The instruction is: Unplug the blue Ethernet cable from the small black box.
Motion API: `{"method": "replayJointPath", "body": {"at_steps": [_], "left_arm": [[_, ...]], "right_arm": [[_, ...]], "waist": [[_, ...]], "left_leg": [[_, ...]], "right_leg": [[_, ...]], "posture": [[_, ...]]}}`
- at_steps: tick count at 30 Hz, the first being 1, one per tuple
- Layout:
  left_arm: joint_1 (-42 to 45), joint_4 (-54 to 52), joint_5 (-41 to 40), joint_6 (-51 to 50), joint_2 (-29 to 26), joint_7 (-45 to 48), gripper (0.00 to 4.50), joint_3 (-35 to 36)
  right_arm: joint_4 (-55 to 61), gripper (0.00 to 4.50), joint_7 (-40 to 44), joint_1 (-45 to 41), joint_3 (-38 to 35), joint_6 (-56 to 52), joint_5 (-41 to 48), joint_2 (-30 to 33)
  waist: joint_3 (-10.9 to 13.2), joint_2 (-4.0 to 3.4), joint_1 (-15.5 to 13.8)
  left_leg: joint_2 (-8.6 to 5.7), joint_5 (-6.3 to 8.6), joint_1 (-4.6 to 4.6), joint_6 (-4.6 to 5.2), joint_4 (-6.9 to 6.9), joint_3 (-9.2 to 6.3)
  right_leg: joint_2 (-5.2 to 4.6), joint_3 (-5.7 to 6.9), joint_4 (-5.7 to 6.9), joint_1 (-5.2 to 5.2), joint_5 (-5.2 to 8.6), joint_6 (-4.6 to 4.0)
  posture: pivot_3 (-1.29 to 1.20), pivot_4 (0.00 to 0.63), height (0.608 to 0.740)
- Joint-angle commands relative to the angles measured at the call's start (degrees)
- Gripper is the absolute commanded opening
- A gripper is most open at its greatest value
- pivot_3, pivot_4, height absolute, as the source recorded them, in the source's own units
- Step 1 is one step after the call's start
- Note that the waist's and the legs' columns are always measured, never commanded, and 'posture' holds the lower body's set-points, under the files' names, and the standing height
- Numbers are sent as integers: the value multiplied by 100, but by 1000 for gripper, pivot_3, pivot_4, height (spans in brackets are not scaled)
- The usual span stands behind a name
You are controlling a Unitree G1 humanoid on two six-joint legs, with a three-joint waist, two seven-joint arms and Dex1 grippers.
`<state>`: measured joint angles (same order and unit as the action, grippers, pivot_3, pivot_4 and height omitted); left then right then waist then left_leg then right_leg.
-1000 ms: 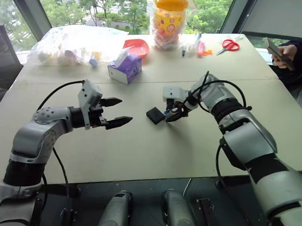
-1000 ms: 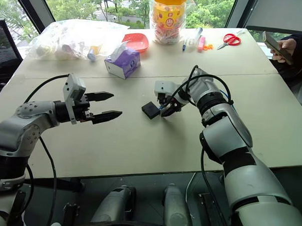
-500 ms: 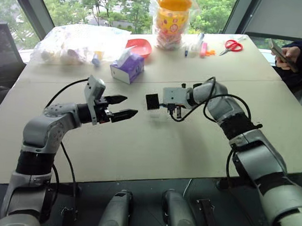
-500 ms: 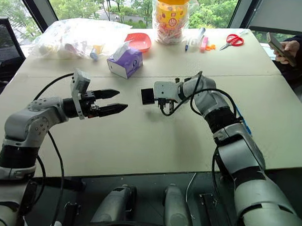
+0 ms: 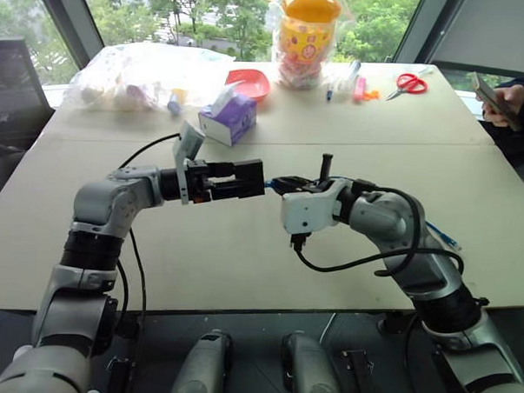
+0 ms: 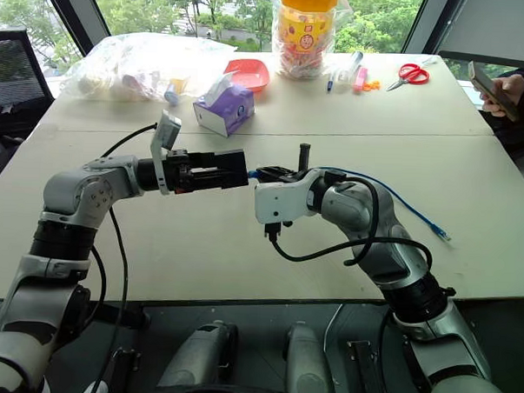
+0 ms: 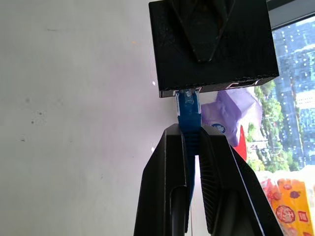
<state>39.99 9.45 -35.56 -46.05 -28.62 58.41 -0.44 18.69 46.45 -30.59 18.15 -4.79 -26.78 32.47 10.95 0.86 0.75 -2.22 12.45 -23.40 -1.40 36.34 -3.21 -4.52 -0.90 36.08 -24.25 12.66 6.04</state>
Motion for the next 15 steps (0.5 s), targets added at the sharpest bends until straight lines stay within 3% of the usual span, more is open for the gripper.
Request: {"method": "replayJointPath", "body": {"at_steps": [1,3,6,7,10,14,15], "left_arm": [[160,-77,-75,-15,37,133,4248,25],[179,-59,-90,-30,60,142,3607,50],[200,-43,-99,-30,87,168,2305,78],[201,-50,-104,-37,90,180,1614,87],[206,-68,-122,-54,87,203,462,94],[191,-123,-44,-18,-19,325,495,-3],[184,-138,-26,-12,-61,385,495,-35]], "right_arm": [[335,20,-46,-12,-132,-122,-48,21],[377,0,-25,-4,-129,-161,-51,48],[395,0,3,-14,-129,-210,-25,76],[392,0,15,-21,-123,-219,-18,91],[346,0,52,-55,-118,-200,-4,172],[295,0,192,-135,-166,-251,179,200],[264,428,303,-174,-195,-312,311,206]], "waist": [[0,0,1],[0,0,2],[0,0,4],[0,0,4],[1,1,10],[1,1,10],[1,1,12]], "left_leg": [[0,0,-1,0,-1,0],[0,0,-1,0,-6,0],[0,0,-1,0,-9,-2],[0,0,-1,0,-8,-2],[0,0,-1,0,-8,-2],[1,0,-1,0,-9,-2],[1,0,-1,0,-9,-2]], "right_leg": [[0,0,-2,0,0,0],[0,0,-3,-2,-1,2],[0,1,-3,-3,-1,2],[0,1,-2,-3,-1,2],[0,0,-2,-3,0,1],[1,1,-2,-3,0,1],[0,1,-2,-3,0,1]], "posture": [[0,150,740],[0,150,740],[0,150,740],[0,150,740],[0,150,740],[0,150,740],[0,150,740]]}}
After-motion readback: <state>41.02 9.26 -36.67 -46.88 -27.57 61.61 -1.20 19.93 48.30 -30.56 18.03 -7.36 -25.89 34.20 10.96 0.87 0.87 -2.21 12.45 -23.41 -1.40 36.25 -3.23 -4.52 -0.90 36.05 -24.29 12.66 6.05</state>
